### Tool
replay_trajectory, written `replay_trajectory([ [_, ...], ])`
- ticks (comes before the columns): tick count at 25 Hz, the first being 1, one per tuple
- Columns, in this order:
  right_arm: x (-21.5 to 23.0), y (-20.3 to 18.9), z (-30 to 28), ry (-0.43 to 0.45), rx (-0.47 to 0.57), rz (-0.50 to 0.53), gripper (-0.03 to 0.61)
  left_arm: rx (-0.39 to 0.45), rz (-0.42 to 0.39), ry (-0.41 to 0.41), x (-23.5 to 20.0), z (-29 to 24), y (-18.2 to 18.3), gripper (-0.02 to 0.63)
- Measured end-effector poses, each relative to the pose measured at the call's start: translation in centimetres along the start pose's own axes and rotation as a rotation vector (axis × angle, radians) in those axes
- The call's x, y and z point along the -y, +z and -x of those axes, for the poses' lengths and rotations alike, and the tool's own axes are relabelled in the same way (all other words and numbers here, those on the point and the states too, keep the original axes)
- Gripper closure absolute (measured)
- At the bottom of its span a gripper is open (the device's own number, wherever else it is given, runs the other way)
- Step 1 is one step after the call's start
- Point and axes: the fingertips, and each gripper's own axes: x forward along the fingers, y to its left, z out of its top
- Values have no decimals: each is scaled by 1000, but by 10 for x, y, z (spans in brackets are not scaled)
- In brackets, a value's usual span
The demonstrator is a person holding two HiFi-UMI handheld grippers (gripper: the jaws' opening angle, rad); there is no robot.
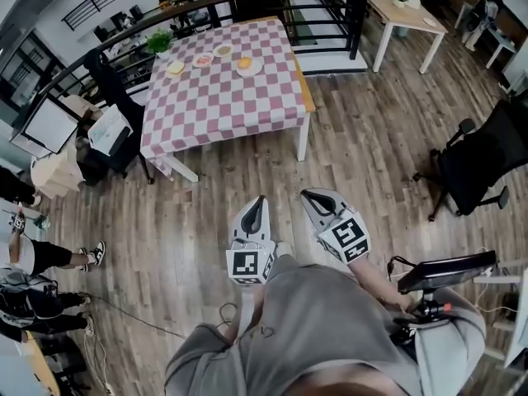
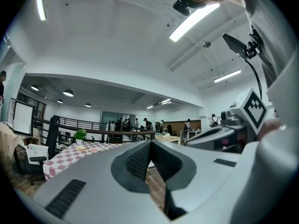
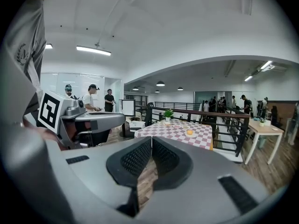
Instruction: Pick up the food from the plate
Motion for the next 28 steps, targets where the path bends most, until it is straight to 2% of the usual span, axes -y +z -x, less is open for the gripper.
replay_trajectory([
  [5,10,22,-45,-17,9,4,563,2,9,-49,-38,-24,3,603],
  [10,26,37,-76,-67,43,-2,563,22,40,-108,-55,-51,-1,603],
  [17,46,24,-108,-99,18,-45,563,18,36,-184,-67,-86,-3,603],
  [22,68,17,-136,-99,4,-72,563,-12,31,-176,-88,-106,-12,603],
  [28,108,26,-192,-68,16,-85,563,-16,34,-106,-126,-142,-15,603],
])
